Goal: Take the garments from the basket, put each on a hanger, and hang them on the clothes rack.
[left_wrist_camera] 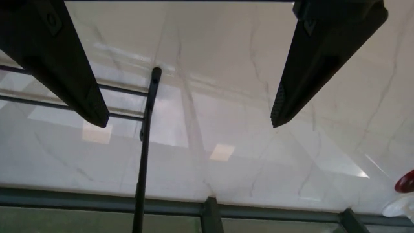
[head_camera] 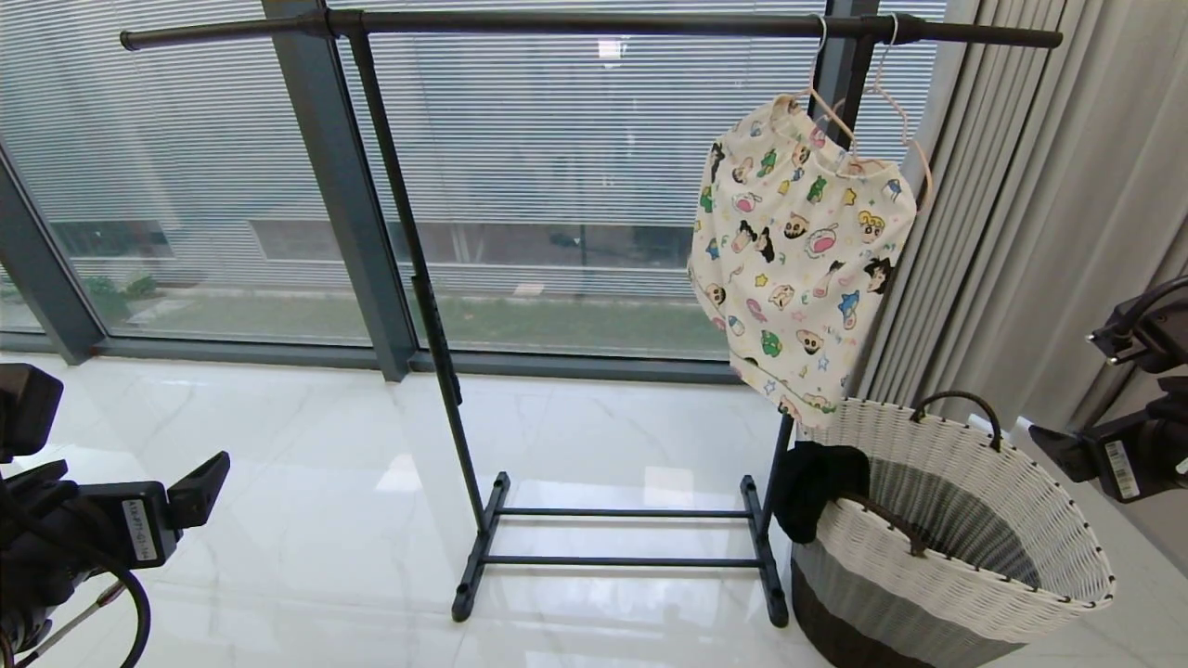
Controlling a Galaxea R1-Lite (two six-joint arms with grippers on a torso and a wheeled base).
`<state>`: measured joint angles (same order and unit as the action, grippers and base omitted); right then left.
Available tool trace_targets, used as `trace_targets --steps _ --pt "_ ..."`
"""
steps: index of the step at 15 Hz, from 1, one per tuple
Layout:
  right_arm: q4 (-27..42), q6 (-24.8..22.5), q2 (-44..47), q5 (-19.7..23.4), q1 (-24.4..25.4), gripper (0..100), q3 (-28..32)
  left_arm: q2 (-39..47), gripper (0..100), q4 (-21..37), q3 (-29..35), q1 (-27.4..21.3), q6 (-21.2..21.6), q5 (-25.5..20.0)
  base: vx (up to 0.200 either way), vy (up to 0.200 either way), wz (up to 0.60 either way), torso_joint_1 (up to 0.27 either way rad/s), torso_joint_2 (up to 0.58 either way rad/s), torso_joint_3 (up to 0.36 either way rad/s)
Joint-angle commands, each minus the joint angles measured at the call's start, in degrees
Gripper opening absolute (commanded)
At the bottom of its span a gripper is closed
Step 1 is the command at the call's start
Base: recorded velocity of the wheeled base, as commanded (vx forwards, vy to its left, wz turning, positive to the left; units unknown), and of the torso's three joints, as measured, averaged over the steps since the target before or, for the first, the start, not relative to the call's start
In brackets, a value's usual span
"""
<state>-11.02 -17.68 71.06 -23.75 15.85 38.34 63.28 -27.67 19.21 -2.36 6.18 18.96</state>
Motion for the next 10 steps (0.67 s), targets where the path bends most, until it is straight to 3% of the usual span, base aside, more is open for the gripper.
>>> trace_targets --steps 1,3,6,10 --pt "0.03 0.01 0.22 0.02 -0.03 100 -0.28 -0.09 100 -0.01 0.04 -0.01 -0.03 0.03 0.0 0.0 0.0 -0.163 0.45 0.305" --pt "-0.58 -0.08 0.13 0.02 0.06 100 -1.6 0.0 100 -0.01 0.04 -0.01 0.06 0.03 0.0 0.0 0.0 -0.137 0.44 0.29" --pt "-4.18 -0.69 -0.31 0.02 -0.03 100 -4.41 -0.18 100 -0.01 -0.05 -0.01 0.85 -0.06 0.0 0.0 0.0 -0.045 0.15 0.107" --pt "-4.54 -2.63 -1.54 0.02 -0.03 100 -6.26 -1.14 100 -0.01 -0.49 -0.54 1.11 -0.24 0.0 -0.2 0.0 -0.006 0.03 0.022"
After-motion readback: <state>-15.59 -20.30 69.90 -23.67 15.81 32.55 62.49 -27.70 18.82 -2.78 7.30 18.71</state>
